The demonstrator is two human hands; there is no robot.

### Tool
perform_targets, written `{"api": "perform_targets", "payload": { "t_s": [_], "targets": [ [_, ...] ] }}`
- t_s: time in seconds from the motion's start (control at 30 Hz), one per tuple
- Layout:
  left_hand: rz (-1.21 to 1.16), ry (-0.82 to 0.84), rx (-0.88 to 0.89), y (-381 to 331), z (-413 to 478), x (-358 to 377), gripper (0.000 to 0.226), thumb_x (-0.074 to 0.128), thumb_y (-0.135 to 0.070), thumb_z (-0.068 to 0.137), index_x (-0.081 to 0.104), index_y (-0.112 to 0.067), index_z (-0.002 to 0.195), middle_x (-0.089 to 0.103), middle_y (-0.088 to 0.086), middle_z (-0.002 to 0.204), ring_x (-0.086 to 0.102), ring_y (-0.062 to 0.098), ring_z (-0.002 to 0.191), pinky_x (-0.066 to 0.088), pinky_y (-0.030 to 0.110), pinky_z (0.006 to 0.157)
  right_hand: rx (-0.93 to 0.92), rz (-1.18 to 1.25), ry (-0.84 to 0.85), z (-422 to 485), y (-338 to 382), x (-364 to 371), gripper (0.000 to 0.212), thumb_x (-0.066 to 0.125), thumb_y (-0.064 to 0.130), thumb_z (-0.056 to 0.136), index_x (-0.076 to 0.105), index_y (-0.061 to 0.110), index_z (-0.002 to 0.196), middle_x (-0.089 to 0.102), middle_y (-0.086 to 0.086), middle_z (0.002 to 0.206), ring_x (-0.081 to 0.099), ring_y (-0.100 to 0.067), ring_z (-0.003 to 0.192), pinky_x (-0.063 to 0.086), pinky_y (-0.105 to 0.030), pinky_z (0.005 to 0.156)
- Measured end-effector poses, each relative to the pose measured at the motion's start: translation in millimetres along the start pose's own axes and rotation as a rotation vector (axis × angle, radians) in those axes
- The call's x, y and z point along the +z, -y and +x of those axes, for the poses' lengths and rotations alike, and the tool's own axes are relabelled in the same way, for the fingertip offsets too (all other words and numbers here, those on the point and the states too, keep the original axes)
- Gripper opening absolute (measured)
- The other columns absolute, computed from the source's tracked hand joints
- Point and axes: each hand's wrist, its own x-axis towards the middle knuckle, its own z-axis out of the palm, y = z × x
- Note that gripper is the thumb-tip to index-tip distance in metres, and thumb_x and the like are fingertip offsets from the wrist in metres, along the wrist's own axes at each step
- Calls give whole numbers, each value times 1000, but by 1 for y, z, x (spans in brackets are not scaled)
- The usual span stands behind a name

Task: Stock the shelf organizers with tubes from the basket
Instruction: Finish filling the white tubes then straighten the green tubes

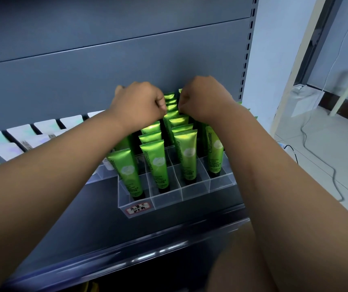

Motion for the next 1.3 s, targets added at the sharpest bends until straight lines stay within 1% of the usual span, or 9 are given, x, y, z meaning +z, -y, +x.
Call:
{"api": "perform_targets", "payload": {
  "t_s": [0.17, 0.33, 0.5, 0.6, 0.8, 1.07, 1.17, 1.23, 1.3],
  "targets": [
    [-22, -11, -4, 1, -2, 0, 7, 69, -29, 85, 76, -29, 85, 74, -11, 88, 67, 21, 102, 41, 46, 103, -15, 0, -36, -3, 1, 0, 20, 57, 20, 83, 76, 22, 90, 72, -3, 97, 62, -28, 100, 52, -33, 76],
    [-30, -10, 6, -3, -3, -2, 7, 69, -27, 85, 76, -28, 85, 74, -10, 88, 67, 22, 101, 43, 48, 103, -33, -22, -56, -4, 1, 1, 20, 54, 20, 83, 74, 22, 86, 71, -4, 94, 61, -30, 97, 56, -37, 79],
    [10, -24, 22, -7, 1, -3, 8, 68, -26, 86, 76, -27, 87, 75, -7, 91, 67, 24, 102, 43, 47, 102, -28, -19, -87, -5, -2, 2, 19, 56, 21, 82, 74, 22, 86, 70, -5, 89, 61, -31, 92, 55, -36, 74],
    [35, -32, 44, -8, 1, -2, 9, 68, -26, 86, 76, -27, 88, 75, -6, 91, 65, 26, 103, 42, 46, 101, -36, -11, -102, -5, -4, 1, 21, 56, 21, 83, 76, 20, 88, 70, -6, 88, 62, -32, 91, 57, -38, 75],
    [26, -21, 70, -7, -2, 1, 8, 68, -26, 87, 76, -27, 86, 76, -6, 92, 66, 26, 102, 44, 47, 100, -16, -21, -85, -6, -3, 1, 23, 54, 20, 84, 77, 19, 90, 71, -6, 90, 62, -31, 92, 56, -35, 74],
    [-7, -7, 94, -7, -3, 3, 9, 69, -24, 86, 77, -28, 86, 76, -6, 91, 67, 26, 101, 48, 48, 97, 40, -2, -36, -9, -2, -5, 23, 56, 19, 79, 77, 20, 88, 72, -4, 89, 65, -31, 91, 59, -39, 79],
    [-67, 7, 97, -4, -3, 4, 8, 70, -23, 84, 77, -28, 84, 75, -9, 87, 69, 25, 97, 52, 48, 93, 48, -1, -27, -9, -3, -7, 23, 56, 20, 79, 77, 19, 89, 72, -4, 90, 65, -30, 92, 59, -39, 80],
    [-102, 21, 85, -2, -3, 6, 7, 71, -25, 83, 76, -29, 82, 69, -15, 80, 69, 24, 96, 53, 48, 92, 49, 1, -27, -10, -2, -7, 23, 56, 21, 81, 77, 19, 89, 72, -3, 90, 66, -30, 91, 60, -40, 80],
    [-130, 36, 75, -1, -3, 6, 9, 67, -31, 80, 76, -29, 80, 66, -18, 75, 69, 23, 93, 54, 48, 90, 48, 2, -31, -9, -2, -7, 22, 56, 21, 80, 77, 18, 89, 72, -3, 89, 66, -30, 90, 60, -40, 79]
  ]
}}
